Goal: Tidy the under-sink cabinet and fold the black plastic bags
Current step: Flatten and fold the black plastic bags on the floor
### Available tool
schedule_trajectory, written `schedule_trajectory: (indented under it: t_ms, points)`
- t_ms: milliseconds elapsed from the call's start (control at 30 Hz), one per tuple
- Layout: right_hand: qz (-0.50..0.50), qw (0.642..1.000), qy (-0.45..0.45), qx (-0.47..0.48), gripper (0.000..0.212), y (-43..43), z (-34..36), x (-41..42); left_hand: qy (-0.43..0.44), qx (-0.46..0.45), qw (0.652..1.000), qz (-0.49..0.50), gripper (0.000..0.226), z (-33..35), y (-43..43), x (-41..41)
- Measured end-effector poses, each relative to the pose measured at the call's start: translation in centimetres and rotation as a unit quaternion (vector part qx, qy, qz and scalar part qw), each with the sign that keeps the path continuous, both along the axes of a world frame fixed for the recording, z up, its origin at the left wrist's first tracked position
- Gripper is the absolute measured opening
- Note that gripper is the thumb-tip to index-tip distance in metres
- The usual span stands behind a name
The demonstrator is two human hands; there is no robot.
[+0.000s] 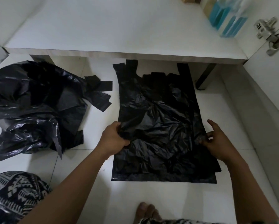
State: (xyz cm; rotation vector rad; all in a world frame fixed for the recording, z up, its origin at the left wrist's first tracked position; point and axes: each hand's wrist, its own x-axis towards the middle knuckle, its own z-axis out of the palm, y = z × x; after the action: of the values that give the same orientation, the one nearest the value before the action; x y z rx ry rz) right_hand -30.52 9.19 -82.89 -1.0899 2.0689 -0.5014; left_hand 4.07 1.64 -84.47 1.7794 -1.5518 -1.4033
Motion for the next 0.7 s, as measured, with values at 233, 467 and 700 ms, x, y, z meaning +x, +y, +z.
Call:
schedule_trajectory:
  t_ms: [233,467,700]
  points:
    - [0.036,0.994,0.099,0.030,0.103,0.9,-0.3,0.4,-0.144,-0.020,0.987,-0.070,0.118,-0.4,1.2,-0.4]
    - [0.120,0.940,0.266,-0.175,0.039,1.3,-1.6,8.0,-0.261,-0.366,0.877,-0.168,0.068,-1.0,4.9,-3.6]
    - [0.204,0.930,0.286,-0.109,0.058,3.5,-7.2,11.0,-0.314,-0.282,0.864,-0.274,0.085,-5.6,6.1,-2.8]
